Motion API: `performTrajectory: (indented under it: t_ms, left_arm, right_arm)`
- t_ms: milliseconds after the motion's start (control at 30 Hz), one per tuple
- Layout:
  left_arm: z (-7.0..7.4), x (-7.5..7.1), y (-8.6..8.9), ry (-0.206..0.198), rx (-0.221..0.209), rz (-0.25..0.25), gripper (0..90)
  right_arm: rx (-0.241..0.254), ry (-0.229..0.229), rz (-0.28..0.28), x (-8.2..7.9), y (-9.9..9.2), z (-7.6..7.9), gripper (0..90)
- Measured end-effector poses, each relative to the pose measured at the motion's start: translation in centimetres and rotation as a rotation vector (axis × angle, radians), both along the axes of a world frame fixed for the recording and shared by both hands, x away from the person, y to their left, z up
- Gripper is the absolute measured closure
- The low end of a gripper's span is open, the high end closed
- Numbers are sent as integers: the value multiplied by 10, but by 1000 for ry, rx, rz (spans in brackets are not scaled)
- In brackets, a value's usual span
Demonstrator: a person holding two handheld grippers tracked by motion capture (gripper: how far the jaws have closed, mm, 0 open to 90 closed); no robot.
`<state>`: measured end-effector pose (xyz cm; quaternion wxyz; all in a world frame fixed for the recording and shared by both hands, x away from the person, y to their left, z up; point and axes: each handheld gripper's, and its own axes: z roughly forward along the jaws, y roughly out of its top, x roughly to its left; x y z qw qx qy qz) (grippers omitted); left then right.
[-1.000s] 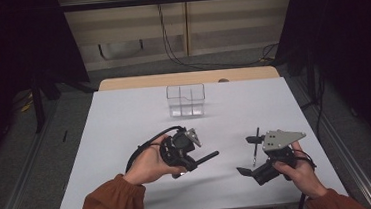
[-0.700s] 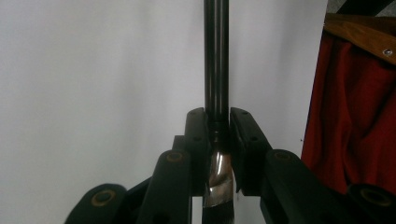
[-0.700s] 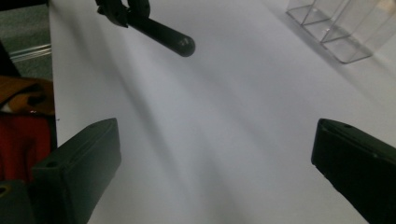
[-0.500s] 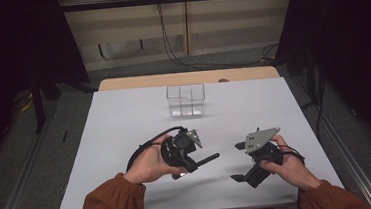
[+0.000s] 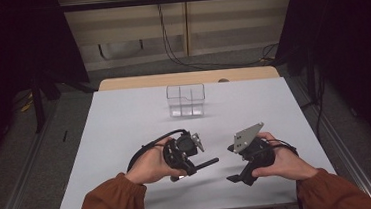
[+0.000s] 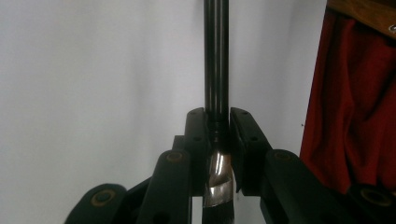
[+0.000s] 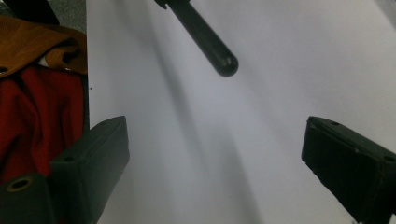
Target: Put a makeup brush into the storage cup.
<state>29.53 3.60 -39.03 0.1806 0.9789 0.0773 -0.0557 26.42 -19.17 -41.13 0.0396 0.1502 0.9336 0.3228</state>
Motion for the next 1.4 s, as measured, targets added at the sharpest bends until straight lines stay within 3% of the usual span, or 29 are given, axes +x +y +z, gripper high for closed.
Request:
performTrajectory:
  t_ms: [167,233,400,567,700,833,900,1167,1233,1300,1400]
  left_arm:
    - [0,0,0,-1,4,-11,781]
    - [0,0,0,3,6,-11,781]
    - [-1,-1,0,10,7,-14,781]
    - [-3,-2,-2,11,12,-16,781]
    - [-3,-2,-3,22,20,-26,781]
    - [-5,-2,-4,22,33,-31,781]
    - [-6,-3,-5,20,28,-27,782]
    - [-6,-2,-8,27,24,-36,781]
    - [-6,-3,-8,19,15,-10,781]
    - [-6,-2,-8,19,12,-7,781]
    - [-6,-2,-8,21,13,-5,781]
  right_arm:
    - [-50,46,30,5,8,3,106]
    - [-97,112,36,9,13,5,110]
    - [-131,180,41,19,18,6,79]
    - [-165,206,45,25,20,9,71]
    - [-193,213,70,28,22,11,71]
    - [-186,191,147,28,23,11,47]
    - [-186,204,158,28,26,11,64]
    - [-191,167,182,30,36,11,256]
    - [-200,169,188,30,39,10,303]
    - [-200,170,192,31,41,9,398]
    - [-187,168,189,33,42,8,469]
